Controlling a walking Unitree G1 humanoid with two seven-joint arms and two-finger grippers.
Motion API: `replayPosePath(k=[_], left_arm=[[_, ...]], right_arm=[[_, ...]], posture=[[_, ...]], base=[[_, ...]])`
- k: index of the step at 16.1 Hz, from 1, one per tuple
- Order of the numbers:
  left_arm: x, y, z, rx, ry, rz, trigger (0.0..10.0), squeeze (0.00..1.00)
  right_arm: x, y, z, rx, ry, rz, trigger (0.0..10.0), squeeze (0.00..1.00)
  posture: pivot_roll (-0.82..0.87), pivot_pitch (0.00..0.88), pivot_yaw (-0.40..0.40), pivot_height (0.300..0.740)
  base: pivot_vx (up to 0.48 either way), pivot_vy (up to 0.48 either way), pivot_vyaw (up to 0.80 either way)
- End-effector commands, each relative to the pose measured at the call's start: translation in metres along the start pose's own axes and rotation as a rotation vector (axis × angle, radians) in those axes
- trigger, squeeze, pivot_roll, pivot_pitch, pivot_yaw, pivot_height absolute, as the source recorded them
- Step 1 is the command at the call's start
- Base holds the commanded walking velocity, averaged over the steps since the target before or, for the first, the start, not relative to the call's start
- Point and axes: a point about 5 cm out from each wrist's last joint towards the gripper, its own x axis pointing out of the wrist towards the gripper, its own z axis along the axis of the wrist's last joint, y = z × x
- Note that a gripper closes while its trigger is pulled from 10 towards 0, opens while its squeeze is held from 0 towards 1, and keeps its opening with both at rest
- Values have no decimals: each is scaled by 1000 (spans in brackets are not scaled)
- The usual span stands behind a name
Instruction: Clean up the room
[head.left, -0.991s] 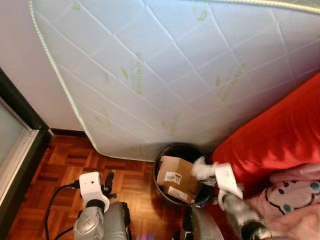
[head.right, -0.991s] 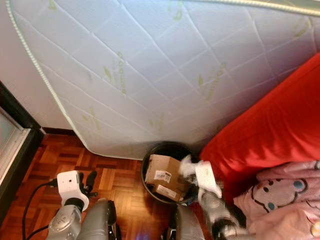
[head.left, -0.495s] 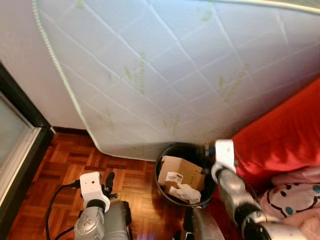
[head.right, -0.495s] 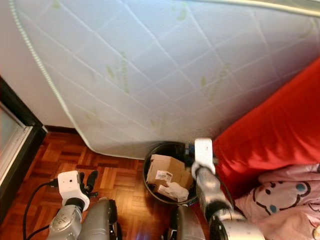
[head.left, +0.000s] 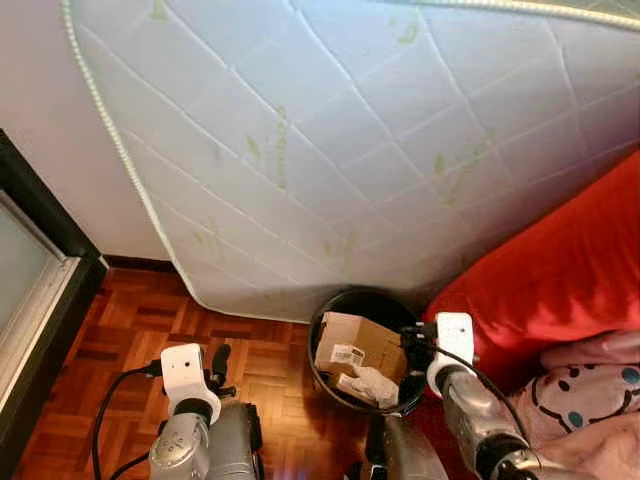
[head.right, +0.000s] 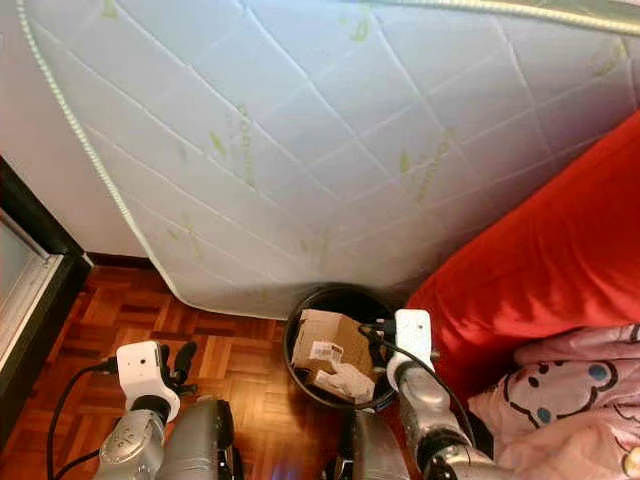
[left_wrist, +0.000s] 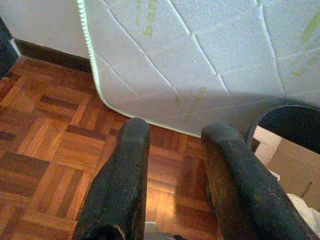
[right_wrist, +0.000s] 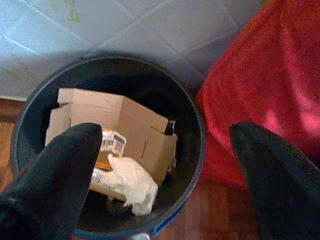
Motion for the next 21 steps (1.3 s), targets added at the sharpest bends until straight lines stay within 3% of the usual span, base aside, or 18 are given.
replayPosePath(k=[1,8,13,16,18,21], left_arm=[[-2,-2,-7,-7,34,-6,10000,0],[-3,0,-13,-9,57,3,10000,0],[-8,8,-33,-16,165,34,10000,0],[-10,11,-39,-20,194,44,10000,0],[-12,13,-49,-30,266,54,10000,0],[-13,15,-62,-17,385,52,10000,0]], right_arm=[[-3,-7,-8,13,27,-24,10000,0],[-6,-6,-23,17,87,-1,10000,0],[-21,-13,-62,-7,231,3,10000,0],[-26,-15,-71,-8,266,8,10000,0],[-31,-18,-81,-12,297,12,10000,0],[-37,-33,-87,69,299,-30,10000,0]], posture=[[112,175,-116,665],[110,169,-118,740],[107,160,-117,740],[105,156,-116,740],[105,145,-110,740],[103,102,-80,740]], base=[[0,0,0],[0,0,0],[0,0,0],[0,0,0],[0,0,0],[0,0,0]])
